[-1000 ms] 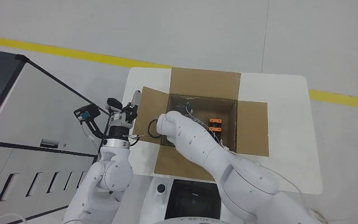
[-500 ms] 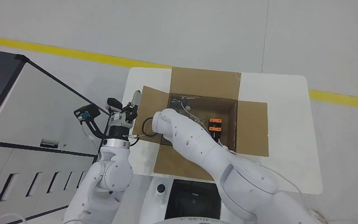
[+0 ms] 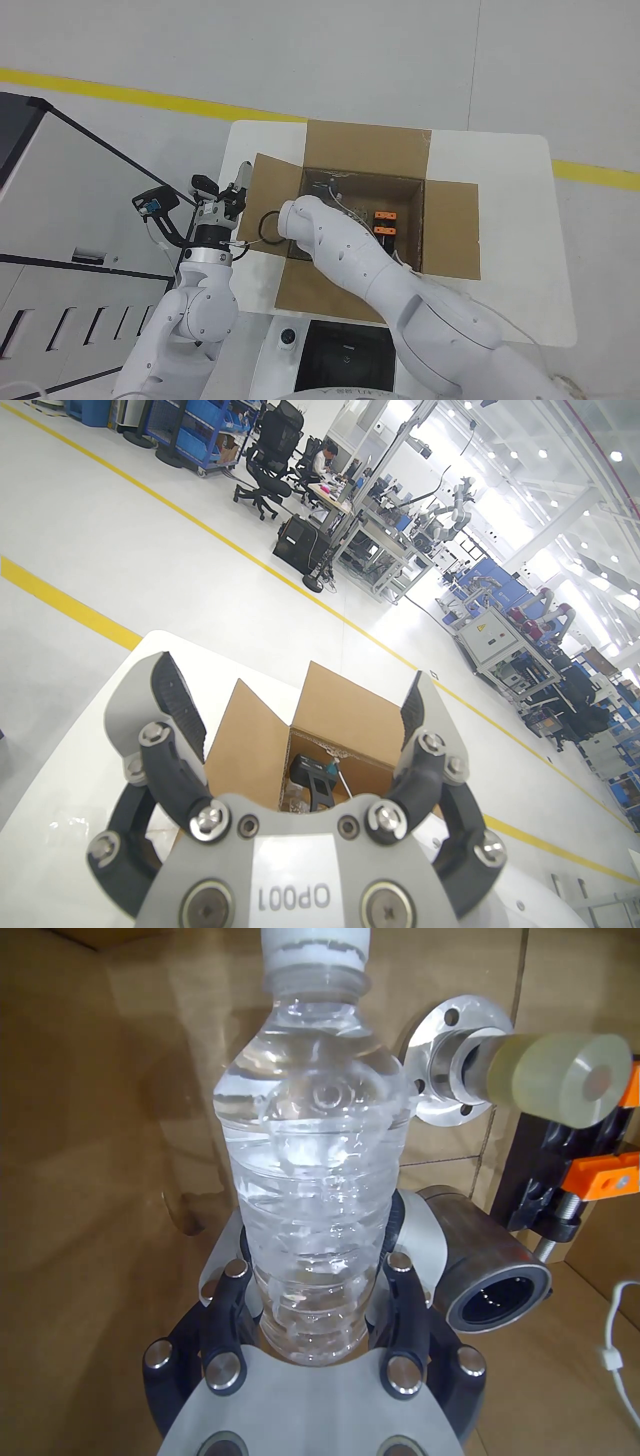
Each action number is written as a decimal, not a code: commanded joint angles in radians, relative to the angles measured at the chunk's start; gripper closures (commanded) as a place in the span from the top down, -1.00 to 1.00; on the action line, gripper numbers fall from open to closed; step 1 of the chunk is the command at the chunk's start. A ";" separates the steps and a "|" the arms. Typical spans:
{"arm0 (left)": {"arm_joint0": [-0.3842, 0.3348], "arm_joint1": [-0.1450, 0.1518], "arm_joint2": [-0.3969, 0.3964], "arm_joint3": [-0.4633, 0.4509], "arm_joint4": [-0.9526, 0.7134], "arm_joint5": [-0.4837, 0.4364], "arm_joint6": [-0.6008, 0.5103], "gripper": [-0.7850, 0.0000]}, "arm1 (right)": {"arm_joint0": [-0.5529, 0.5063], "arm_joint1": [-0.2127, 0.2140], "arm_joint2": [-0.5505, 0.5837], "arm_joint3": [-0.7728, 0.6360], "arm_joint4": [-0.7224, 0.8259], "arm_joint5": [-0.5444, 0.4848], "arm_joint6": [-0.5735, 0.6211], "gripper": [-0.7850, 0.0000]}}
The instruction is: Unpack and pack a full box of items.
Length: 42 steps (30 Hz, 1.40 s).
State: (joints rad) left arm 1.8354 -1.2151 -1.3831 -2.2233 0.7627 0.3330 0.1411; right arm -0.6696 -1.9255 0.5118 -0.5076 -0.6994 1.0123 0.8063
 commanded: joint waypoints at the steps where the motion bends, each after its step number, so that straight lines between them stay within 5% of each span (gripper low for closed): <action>1: 0.000 0.000 0.000 0.000 0.000 0.000 0.000 1.00 | -0.006 0.003 0.009 -0.004 -0.005 0.000 -0.005 -0.34; 5: 0.000 0.000 0.000 0.000 0.000 0.000 0.000 1.00 | -0.019 0.008 0.025 -0.015 -0.013 0.000 -0.017 -0.36; 14: 0.000 0.000 0.000 0.000 0.000 0.000 0.000 1.00 | -0.038 0.015 0.056 -0.029 -0.017 0.000 -0.040 0.17; 16: 0.000 0.000 0.000 0.000 0.000 0.000 0.000 1.00 | -0.040 0.016 0.062 -0.032 -0.017 0.000 -0.044 0.16; 21: 0.000 0.000 0.000 0.000 0.000 0.000 0.000 1.00 | -0.041 0.016 0.076 -0.035 -0.017 0.000 -0.055 1.00; 29: 0.000 0.000 0.000 0.000 0.000 0.000 0.000 1.00 | -0.044 0.016 0.098 -0.028 -0.008 -0.009 -0.072 1.00; 38: 0.000 0.000 0.000 0.000 0.000 0.000 0.000 1.00 | -0.045 0.012 0.125 -0.014 0.011 -0.022 -0.107 0.69; 42: 0.000 0.000 0.000 0.000 0.000 0.000 0.000 1.00 | -0.047 0.008 0.135 0.002 0.021 -0.031 -0.129 0.74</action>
State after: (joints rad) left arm 1.8354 -1.2151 -1.3831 -2.2233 0.7627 0.3330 0.1411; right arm -0.7161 -1.9166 0.6440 -0.5119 -0.6813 0.9841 0.6840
